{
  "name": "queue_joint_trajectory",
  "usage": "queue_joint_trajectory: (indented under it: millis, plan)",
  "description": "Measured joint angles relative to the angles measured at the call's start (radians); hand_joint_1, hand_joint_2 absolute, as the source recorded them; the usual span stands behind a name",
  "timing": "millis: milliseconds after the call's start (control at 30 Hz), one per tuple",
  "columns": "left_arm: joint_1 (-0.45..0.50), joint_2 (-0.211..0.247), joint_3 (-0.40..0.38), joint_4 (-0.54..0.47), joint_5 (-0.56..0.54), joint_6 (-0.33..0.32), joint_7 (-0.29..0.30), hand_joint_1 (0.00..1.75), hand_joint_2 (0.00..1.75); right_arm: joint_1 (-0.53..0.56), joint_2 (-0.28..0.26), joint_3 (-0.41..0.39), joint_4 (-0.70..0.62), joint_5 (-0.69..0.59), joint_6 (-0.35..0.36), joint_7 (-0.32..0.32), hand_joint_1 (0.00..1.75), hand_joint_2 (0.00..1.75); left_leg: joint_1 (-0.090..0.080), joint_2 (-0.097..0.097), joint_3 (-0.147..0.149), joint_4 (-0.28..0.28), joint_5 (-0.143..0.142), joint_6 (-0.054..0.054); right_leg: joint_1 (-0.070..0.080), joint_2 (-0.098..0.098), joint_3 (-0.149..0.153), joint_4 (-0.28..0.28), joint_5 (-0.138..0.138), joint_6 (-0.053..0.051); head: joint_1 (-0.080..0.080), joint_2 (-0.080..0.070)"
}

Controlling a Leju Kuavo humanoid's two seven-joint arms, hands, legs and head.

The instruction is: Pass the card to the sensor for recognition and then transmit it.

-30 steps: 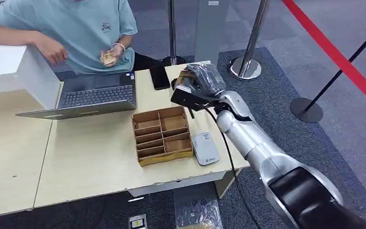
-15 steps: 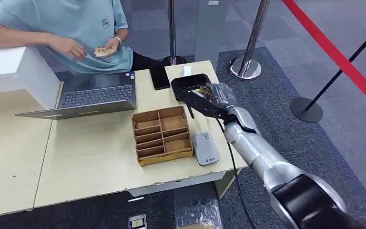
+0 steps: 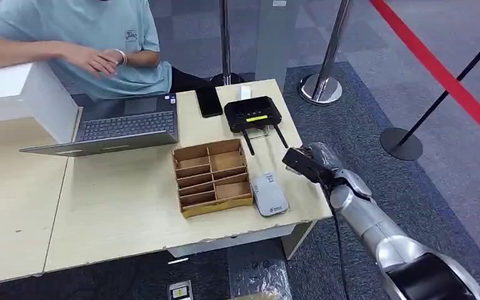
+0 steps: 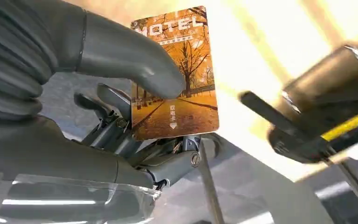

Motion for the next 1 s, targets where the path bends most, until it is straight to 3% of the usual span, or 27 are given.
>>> queue_joint_trajectory:
  millis: [200, 367, 533, 633, 1000]
  plan:
    - [-0.001, -0.003, 0.000, 0.000, 0.003, 0.000, -0.002, 0.00, 0.00, 0.037, -0.006, 0.001, -0.034, 0.012, 0.035, 0.064, 1.75, 1.75, 0.000, 0.000, 0.000, 0.000, 0.000, 0.000, 0.000, 0.000, 0.000, 0.001, 0.000, 0.000, 0.000, 0.000]
    - [-0.002, -0.002, 0.002, 0.000, 0.007, -0.010, -0.006, 0.00, 0.00, 0.043, 0.030, 0.006, -0.088, 0.032, 0.020, 0.197, 1.75, 1.75, 0.000, 0.000, -0.001, 0.000, 0.000, 0.000, 0.000, 0.000, 0.000, 0.002, 0.000, 0.000, 0.000, 0.000]
    - [-0.007, 0.001, 0.002, 0.000, 0.010, -0.016, -0.006, 0.00, 0.00, 0.002, 0.116, 0.015, -0.072, 0.013, -0.065, 0.134, 1.75, 1.75, 0.000, 0.001, 0.000, 0.000, 0.001, 0.000, 0.000, 0.000, -0.001, 0.002, 0.000, 0.000, 0.000, 0.000]
    - [-0.006, 0.002, 0.003, 0.000, 0.011, -0.016, -0.006, 0.00, 0.00, -0.017, 0.145, 0.021, -0.063, 0.001, -0.080, 0.104, 1.75, 1.75, 0.001, -0.001, -0.001, 0.000, 0.001, -0.001, 0.001, 0.000, -0.001, 0.003, 0.000, 0.000, 0.000, 0.000]
    - [-0.005, 0.003, 0.003, 0.000, 0.018, -0.013, -0.002, 0.00, 0.00, -0.054, 0.182, 0.030, -0.064, -0.016, -0.077, 0.075, 1.75, 1.75, 0.000, 0.000, -0.001, 0.000, 0.001, -0.001, 0.000, 0.000, -0.001, 0.003, 0.000, 0.000, 0.000, 0.000]
